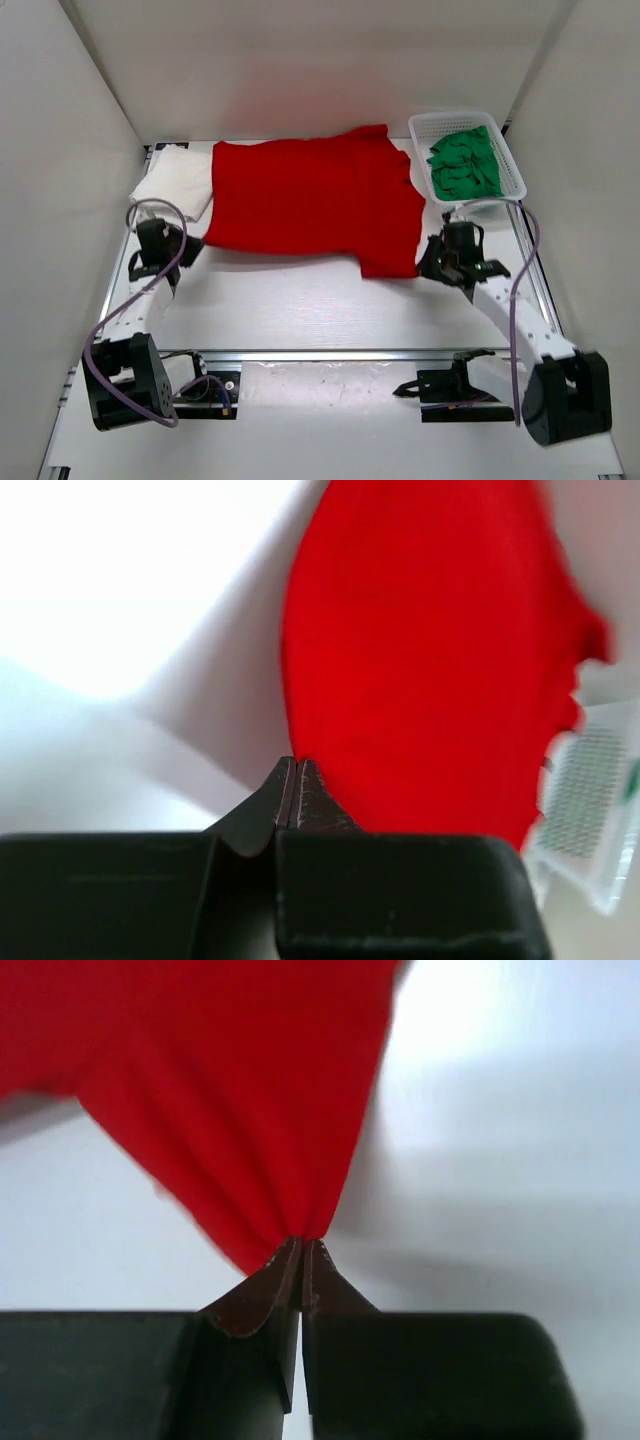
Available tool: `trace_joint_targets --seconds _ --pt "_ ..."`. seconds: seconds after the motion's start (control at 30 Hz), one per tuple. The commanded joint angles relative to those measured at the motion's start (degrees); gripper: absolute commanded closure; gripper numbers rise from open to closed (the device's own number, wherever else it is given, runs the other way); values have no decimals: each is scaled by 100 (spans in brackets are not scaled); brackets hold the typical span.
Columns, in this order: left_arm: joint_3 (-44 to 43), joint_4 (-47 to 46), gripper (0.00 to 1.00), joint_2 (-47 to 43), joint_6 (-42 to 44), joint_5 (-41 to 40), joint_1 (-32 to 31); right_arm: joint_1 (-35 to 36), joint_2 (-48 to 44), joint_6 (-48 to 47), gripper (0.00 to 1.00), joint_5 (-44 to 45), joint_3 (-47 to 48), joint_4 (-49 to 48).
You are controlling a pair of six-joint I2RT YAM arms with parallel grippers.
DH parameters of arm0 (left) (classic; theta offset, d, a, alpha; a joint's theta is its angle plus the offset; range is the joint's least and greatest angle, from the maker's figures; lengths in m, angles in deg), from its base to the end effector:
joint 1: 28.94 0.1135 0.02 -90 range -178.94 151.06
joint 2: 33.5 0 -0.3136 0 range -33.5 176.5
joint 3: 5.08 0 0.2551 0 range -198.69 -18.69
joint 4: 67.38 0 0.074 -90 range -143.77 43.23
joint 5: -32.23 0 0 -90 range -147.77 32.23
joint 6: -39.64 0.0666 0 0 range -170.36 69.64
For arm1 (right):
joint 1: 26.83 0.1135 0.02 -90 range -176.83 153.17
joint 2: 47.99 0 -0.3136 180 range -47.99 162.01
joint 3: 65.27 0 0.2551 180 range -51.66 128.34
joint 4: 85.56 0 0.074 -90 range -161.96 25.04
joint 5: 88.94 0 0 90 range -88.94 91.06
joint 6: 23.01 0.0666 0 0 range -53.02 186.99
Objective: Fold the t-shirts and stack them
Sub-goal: Flatten out the tshirt
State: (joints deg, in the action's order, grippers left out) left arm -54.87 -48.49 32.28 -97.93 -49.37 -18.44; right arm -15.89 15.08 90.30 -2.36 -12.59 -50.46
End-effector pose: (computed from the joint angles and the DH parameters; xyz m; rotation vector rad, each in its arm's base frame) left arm 0.2489 0.0362 0.2492 -1.0028 1.9817 -0.5227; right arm 0.2225 0.0471 0.2469 0.2287 2.3813 0.3565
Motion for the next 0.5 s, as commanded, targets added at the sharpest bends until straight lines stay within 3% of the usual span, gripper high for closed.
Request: trace_joint_targets --seconds 0.0,0.13,0.3,0.47 --pt "741 -282 100 -364 169 205 241 22 -1162 647 100 -149 -599 -208" --pt "999 86 100 -758 538 539 496 75 -2444 1034 100 -449 -1199 546" --pt "1043 1000 100 -1575 1223 584 725 328 -3624 1429 100 -554 -1261 1506" --pt "1184 976 100 -1789 1128 276 400 585 -3373 1510 100 -299 -1454 1227"
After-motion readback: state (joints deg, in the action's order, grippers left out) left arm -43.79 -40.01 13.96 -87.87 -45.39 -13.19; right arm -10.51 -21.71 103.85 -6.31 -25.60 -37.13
